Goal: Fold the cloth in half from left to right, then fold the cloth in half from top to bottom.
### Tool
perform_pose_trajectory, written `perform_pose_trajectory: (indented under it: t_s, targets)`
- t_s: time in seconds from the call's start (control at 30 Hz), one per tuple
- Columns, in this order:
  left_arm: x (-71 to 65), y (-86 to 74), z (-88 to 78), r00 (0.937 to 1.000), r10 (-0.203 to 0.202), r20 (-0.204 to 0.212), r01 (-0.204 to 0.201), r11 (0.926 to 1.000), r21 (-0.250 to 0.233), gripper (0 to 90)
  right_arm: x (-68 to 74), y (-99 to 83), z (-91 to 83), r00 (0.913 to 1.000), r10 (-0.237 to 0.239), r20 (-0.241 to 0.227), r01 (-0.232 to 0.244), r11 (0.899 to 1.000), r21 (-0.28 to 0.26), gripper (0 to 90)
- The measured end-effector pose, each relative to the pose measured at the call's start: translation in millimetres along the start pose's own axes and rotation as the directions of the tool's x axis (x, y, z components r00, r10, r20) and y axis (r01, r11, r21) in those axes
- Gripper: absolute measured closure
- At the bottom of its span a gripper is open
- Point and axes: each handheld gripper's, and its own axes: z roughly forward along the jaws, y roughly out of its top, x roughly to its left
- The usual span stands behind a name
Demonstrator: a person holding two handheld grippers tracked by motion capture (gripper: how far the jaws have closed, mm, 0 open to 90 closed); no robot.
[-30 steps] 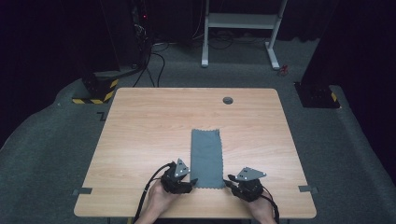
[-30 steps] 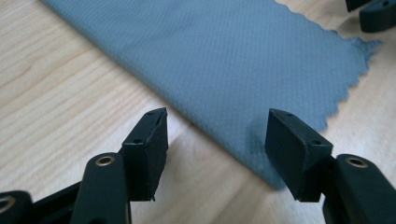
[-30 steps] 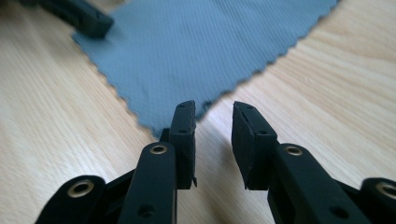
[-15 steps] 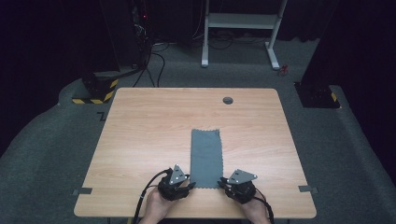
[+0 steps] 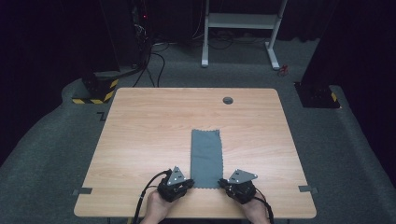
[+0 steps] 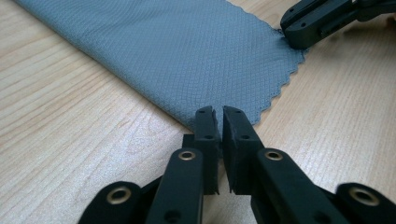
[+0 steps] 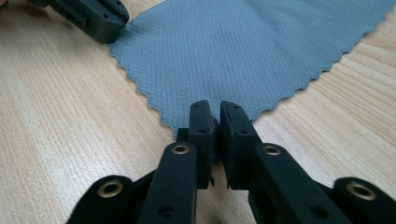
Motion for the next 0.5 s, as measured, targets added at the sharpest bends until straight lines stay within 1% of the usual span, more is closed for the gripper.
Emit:
perform_pose_trajectory:
  t_s: [0.1, 0.27, 0.33, 0.43, 0.5]
  targets:
    - [1.3, 0.2, -0.7, 0.9999, 0.01, 0.013, -0.01, 0.9999, 0.007, 87.4, 1.6, 2.2, 0.4, 1.0, -0.007, 0.0, 0.007, 1.0, 0.014, 86.8]
    - [1.4, -2.2, -3.2, 0.9998, 0.002, 0.017, -0.002, 1.0, 0.003, 88.6, 5.8, 3.1, 0.6, 0.9998, -0.019, 0.003, 0.019, 1.0, 0.019, 87.7]
    - [2.4, -3.8, -4.9, 0.9996, 0.004, 0.027, -0.004, 1.0, 0.005, 88.6, 7.9, 3.6, 0.6, 0.9994, -0.034, -0.002, 0.034, 0.999, 0.022, 87.8]
    - [2.3, -5.1, -5.8, 0.9995, -0.012, 0.029, 0.012, 0.9999, 0.001, 88.6, 9.5, 3.6, 0.4, 0.9992, -0.041, -0.007, 0.041, 0.999, 0.023, 87.7]
    - [1.5, -3.9, -5.9, 0.9996, -0.005, 0.026, 0.005, 1.0, 0.008, 88.6, 9.5, 3.9, 0.2, 0.9991, -0.04, -0.011, 0.04, 0.999, 0.026, 87.7]
